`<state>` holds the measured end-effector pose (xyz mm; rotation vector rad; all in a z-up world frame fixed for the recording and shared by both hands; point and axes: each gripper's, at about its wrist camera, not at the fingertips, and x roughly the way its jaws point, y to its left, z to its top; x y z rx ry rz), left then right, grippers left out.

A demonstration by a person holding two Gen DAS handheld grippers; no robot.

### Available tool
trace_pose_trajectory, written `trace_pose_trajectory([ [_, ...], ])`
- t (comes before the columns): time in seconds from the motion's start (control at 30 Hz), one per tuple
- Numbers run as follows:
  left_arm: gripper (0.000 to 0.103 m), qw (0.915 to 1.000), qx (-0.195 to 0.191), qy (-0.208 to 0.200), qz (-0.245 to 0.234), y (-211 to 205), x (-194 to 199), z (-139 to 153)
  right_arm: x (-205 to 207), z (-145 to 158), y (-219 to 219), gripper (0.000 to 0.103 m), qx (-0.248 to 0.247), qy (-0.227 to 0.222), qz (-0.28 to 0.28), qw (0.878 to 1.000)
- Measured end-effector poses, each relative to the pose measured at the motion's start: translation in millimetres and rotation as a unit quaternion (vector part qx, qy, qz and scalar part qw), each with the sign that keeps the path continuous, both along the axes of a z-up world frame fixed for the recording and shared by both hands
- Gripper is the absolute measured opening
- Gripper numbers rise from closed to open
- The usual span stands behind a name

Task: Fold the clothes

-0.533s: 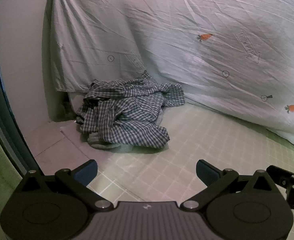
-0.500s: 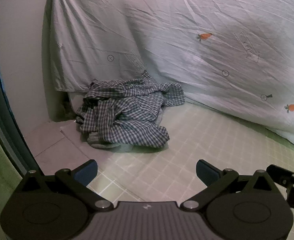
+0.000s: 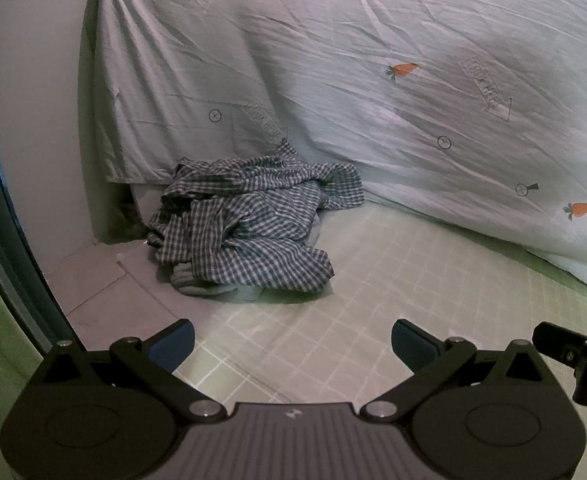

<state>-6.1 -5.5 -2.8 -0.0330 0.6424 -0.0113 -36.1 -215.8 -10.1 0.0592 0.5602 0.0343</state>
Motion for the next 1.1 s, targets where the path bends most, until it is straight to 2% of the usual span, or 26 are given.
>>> trace_pose_trajectory([
  [1.1,0.103,1.0000,0.003,0.008,-0.004,-0.6,2.8,-0.5,4.0,-2.8,-0.4,0.103,-0.004,0.004,-0.003,1.000],
])
